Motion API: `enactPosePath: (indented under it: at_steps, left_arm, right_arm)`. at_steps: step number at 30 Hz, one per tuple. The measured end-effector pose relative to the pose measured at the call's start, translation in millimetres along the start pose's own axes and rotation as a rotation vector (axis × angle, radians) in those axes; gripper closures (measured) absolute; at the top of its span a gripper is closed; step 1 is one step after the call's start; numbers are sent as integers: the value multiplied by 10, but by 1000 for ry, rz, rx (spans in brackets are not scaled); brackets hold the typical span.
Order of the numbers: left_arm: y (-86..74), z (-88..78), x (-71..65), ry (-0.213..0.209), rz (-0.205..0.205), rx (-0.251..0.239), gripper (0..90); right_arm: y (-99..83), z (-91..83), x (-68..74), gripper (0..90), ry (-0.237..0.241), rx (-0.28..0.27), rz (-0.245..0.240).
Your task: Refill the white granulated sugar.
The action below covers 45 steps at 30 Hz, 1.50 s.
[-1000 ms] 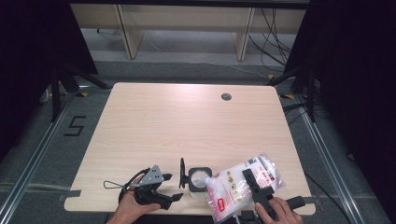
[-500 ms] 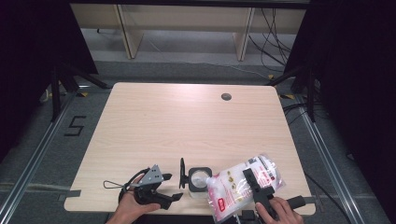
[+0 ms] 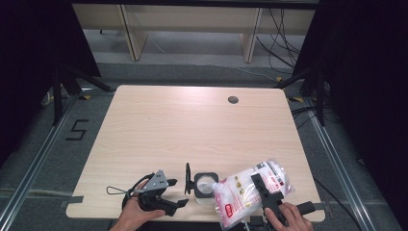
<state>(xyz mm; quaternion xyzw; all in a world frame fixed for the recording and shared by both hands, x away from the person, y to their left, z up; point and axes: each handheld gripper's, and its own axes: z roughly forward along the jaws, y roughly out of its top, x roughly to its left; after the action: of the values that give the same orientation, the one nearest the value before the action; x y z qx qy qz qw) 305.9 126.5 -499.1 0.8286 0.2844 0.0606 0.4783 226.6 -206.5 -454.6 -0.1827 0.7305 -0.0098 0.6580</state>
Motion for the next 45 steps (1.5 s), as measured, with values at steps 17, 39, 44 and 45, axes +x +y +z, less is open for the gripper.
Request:
enactPosePath:
  at_steps: [17,39,44,45]
  left_arm:
    - [-1,-2,8,-3,7,12,194]
    - [-1,-7,14,2,3,11,194]
    - [8,-17,33,2,30,18,194]
    - [6,-19,35,5,28,18,194]
  right_arm:
    - [-6,5,3,471,-16,-5,-4]
    - [-15,-11,32,472,-4,19,34]
    - [-16,-12,30,473,-3,19,32]
    - [-15,-11,17,472,-8,15,17]
